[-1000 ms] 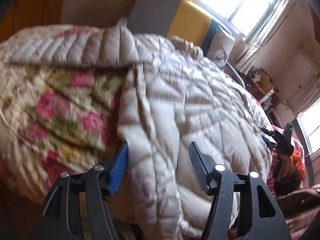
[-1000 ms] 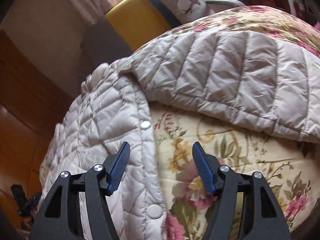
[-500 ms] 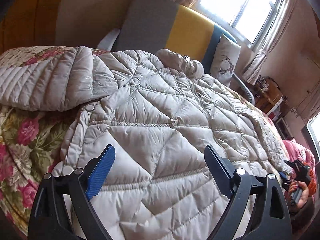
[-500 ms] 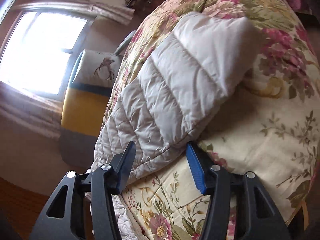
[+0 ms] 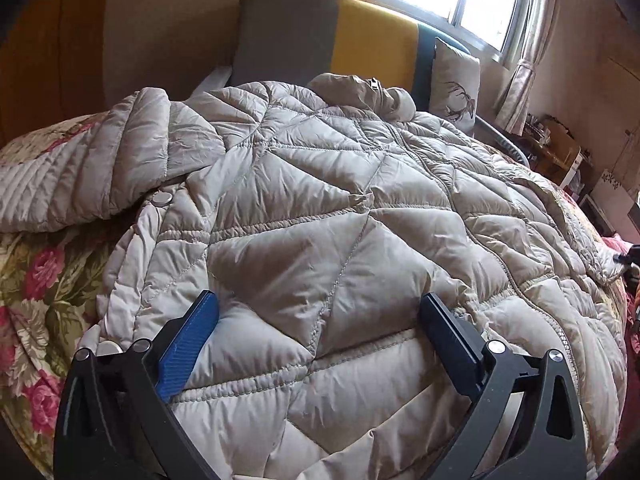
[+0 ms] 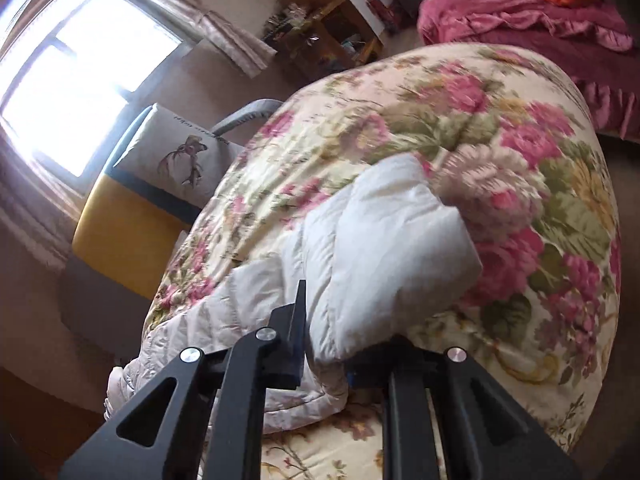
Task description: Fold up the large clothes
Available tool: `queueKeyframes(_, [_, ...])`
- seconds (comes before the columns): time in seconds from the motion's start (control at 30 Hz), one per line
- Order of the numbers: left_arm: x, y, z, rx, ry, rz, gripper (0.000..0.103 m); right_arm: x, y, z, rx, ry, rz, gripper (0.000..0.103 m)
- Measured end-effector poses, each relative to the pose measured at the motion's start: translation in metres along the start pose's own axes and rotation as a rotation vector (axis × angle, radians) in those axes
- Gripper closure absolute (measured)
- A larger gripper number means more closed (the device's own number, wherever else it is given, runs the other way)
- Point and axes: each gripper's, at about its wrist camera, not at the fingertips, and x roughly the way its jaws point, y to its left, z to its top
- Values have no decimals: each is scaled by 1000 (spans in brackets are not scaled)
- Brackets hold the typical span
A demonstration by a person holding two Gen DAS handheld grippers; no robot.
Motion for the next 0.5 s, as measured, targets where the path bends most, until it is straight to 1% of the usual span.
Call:
queueKeyframes(0.1, [-1,4,-1,-16,-8,-19,4,-9,53,-12,-155,-43,50,91])
queueKeyframes(0.2, [-2,6,-1,-27,-15,-33,4,-11,119,-38,-312,-35,148,91])
queueKeyframes(0.33, [-3,8,-1,-35,-22,-45,4,-8,201,-98,-543,10,284,91])
queueKeyframes(0.43, [-4,9,-2,-39,-25,-51,4,-1,249,-155,-726,56,375,91])
queueKeyframes(0.5, [-4,9,-2,-41,-26,-53,4,5,270,-195,-853,92,421,91])
